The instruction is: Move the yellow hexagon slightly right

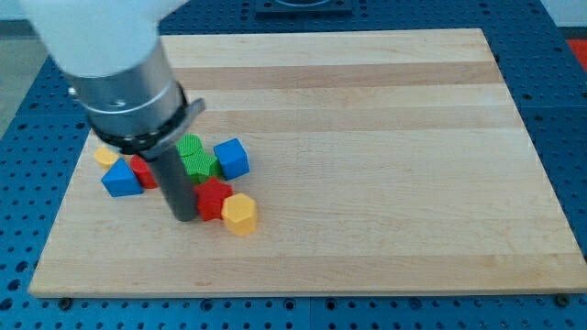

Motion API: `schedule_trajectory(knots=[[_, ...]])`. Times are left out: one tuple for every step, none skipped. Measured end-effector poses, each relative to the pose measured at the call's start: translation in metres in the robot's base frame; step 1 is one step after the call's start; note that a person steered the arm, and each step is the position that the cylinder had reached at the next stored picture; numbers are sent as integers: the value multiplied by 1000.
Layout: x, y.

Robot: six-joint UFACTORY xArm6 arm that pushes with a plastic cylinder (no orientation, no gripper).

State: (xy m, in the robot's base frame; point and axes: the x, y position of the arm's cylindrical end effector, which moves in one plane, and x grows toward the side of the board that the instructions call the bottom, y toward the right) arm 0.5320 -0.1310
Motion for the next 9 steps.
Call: schedule_trajectory(knots=[[0,38],[3,82],[13,65],[13,64],[13,53],[13,53],[15,89],[16,74],[32,77]])
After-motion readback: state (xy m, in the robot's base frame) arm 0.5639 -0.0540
